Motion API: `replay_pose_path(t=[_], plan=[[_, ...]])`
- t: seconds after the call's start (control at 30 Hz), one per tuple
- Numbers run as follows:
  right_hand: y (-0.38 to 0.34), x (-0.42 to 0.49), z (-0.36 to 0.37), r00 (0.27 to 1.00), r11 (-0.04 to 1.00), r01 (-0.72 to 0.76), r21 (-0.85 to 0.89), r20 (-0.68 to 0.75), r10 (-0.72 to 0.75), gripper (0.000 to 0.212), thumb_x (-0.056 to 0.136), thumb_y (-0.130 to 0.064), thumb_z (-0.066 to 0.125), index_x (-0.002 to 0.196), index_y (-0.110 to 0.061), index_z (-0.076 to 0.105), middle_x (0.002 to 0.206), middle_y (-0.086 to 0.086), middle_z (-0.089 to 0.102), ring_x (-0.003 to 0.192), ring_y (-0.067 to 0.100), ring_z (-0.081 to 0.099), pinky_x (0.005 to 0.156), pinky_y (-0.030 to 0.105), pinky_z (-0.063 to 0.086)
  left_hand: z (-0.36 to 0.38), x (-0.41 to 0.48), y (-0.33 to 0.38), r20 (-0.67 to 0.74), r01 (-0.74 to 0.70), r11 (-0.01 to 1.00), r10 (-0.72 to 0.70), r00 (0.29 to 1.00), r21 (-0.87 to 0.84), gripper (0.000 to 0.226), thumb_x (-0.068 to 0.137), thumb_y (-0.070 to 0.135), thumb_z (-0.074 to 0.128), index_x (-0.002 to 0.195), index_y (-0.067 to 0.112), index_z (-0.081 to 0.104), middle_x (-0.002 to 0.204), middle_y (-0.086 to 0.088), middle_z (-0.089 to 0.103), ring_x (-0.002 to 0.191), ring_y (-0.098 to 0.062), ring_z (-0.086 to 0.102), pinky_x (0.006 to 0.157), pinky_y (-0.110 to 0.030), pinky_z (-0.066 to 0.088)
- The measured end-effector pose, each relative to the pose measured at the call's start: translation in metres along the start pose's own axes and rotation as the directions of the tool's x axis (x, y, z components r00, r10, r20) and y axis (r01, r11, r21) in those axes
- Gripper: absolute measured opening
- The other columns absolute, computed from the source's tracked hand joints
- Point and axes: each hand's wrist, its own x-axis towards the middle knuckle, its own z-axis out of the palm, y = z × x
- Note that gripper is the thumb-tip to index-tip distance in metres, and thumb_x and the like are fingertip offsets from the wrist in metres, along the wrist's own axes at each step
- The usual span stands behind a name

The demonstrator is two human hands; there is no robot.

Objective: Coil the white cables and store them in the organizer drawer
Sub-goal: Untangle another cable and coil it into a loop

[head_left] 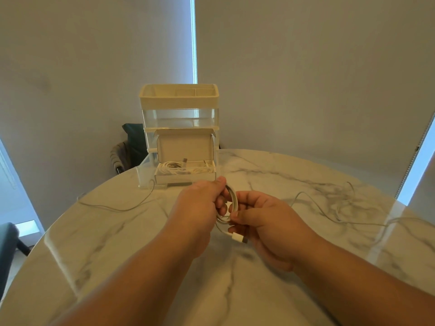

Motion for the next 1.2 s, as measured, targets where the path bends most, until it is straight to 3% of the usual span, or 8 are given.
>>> replay_pose_path(t=[0.2,0.37,0.57,0.67,0.73,1.0,1.1,1.2], plan=[[-0.001,-0.001,0.0,0.998,0.999,-0.043,-0.014,-0.051,0.042,0.029,0.084,0.01,0.057,0.099,-0.007,0.074,0.092,0.009,0.074,0.089,0.022,0.063,0.083,0.039,0.042,-0.001,0.002,-0.003,0.011,-0.021,0.984,0.02,1.0,0.178,0.041,0.095,0.039,0.057,0.064,0.019,0.072,0.061,-0.003,0.068,0.065,-0.023,0.062,0.089,-0.053,0.053],[-0.001,-0.001,-0.001,0.997,0.998,-0.03,-0.064,-0.071,0.025,0.028,0.084,0.009,0.059,0.103,-0.005,0.074,0.104,0.017,0.074,0.1,0.033,0.066,0.092,0.046,0.048,-0.004,0.002,-0.002,-0.037,-0.008,0.98,0.015,0.999,0.198,0.035,0.095,0.035,0.059,0.071,0.015,0.074,0.064,-0.003,0.071,0.063,-0.02,0.065,0.085,-0.047,0.056],[-0.004,0.0,-0.003,1.0,0.999,-0.015,-0.036,-0.028,0.014,0.021,0.084,0.002,0.065,0.101,-0.006,0.076,0.099,0.015,0.075,0.084,0.018,0.069,0.063,0.021,0.051,0.0,0.005,-0.01,-0.101,0.055,0.995,-0.047,0.994,0.08,0.037,0.093,0.03,0.062,0.06,0.018,0.074,0.063,-0.002,0.07,0.066,-0.021,0.062,0.075,-0.039,0.049],[-0.003,0.002,-0.005,0.998,0.999,-0.026,-0.04,-0.055,0.024,0.026,0.086,0.008,0.059,0.101,-0.006,0.075,0.099,0.016,0.075,0.083,0.019,0.068,0.06,0.021,0.05,0.0,0.008,-0.013,-0.113,0.089,0.994,-0.095,0.989,-0.057,0.031,0.093,0.021,0.064,0.064,0.014,0.075,0.065,-0.004,0.069,0.066,-0.019,0.061,0.073,-0.038,0.051],[-0.002,0.002,-0.006,0.998,0.999,-0.037,-0.026,-0.056,0.036,0.028,0.086,0.009,0.057,0.102,-0.005,0.075,0.1,0.017,0.075,0.083,0.02,0.067,0.059,0.022,0.049,-0.001,0.008,-0.012,-0.089,0.115,0.977,-0.133,0.987,-0.181,0.017,0.094,0.013,0.063,0.082,0.005,0.072,0.068,-0.006,0.067,0.063,-0.014,0.059,0.067,-0.03,0.053],[0.001,0.004,-0.005,0.994,0.989,-0.067,0.133,-0.081,0.078,0.032,0.086,-0.002,0.063,0.117,-0.002,0.067,0.108,0.016,0.072,0.089,0.023,0.063,0.065,0.028,0.049,0.0,0.007,-0.012,-0.074,0.096,0.962,-0.119,0.99,-0.257,0.018,0.097,0.012,0.058,0.092,-0.003,0.067,0.07,-0.01,0.063,0.059,-0.014,0.056,0.062,-0.031,0.054],[0.002,0.001,0.0,0.971,0.959,-0.133,0.251,-0.159,0.176,0.024,0.087,-0.02,0.066,0.104,-0.003,0.065,0.093,0.014,0.062,0.076,0.022,0.059,0.061,0.032,0.048,-0.001,0.007,-0.011,-0.127,0.044,0.95,-0.087,0.988,-0.31,0.016,0.097,0.011,0.057,0.091,0.0,0.067,0.072,-0.008,0.063,0.059,-0.013,0.055,0.064,-0.031,0.051],[0.002,-0.004,0.011,0.929,0.896,-0.195,0.4,-0.217,0.299,0.016,0.091,-0.019,0.062,0.095,-0.005,0.058,0.078,0.014,0.052,0.065,0.025,0.059,0.056,0.035,0.051,-0.002,0.008,-0.011,-0.199,-0.019,0.947,-0.047,0.979,-0.321,0.016,0.098,0.014,0.058,0.09,0.006,0.069,0.071,-0.002,0.067,0.064,-0.012,0.059,0.068,-0.03,0.051]])
